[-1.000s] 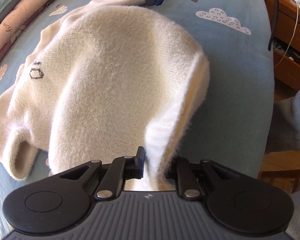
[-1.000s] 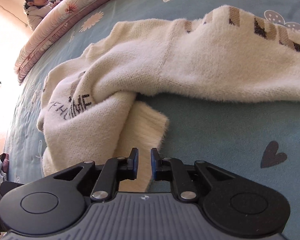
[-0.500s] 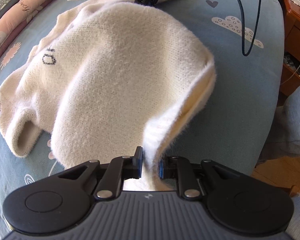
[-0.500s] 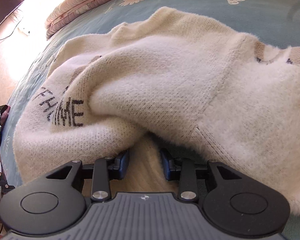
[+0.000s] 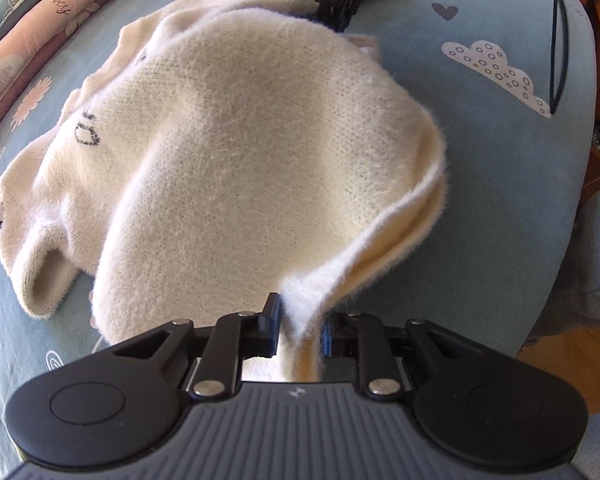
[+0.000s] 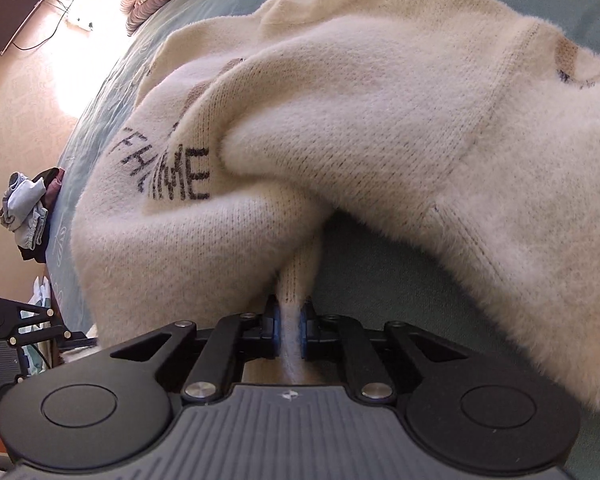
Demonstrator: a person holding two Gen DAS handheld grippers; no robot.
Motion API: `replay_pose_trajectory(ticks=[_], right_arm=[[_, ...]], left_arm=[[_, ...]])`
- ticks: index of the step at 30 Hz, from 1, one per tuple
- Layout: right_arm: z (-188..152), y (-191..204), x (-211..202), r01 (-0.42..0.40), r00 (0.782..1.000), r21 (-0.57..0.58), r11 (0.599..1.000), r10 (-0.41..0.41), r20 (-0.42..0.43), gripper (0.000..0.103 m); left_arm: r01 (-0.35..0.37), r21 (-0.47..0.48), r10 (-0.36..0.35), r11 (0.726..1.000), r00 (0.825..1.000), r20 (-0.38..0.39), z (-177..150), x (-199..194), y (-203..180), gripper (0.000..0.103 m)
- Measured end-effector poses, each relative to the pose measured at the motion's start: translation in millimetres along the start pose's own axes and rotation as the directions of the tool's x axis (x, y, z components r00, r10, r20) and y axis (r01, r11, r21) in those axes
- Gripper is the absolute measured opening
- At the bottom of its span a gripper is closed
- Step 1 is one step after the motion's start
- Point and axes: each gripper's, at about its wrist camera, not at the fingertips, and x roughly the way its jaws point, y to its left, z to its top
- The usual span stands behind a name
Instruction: Fold clothes
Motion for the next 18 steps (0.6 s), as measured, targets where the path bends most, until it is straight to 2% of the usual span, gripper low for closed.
replay_pose_trajectory(ticks=[5,10,18], right_arm=[[-43,14,-10,0.015,0.998,-0.015,1.000,-0.016,-0.066,0.008],[-86,20,-25,0.072,0.989,0.021,0.997,-0.069,-0.131,0.008],[-163,37,-40,0.161,0.953,0.049,0.986,-0.142,-0.266,0.008]], left_arm=[[0.018,0.061,-0.018,0.998,1.000,-0.007,-1,0,-2,0.023],[0.037,0.106,-0.036,0.994,0.999,-0.009,-2,0,-2,0.024],[0.075,0.167,-0.071,0.983,0.997,-0.029,-11,1,-4,0.025]])
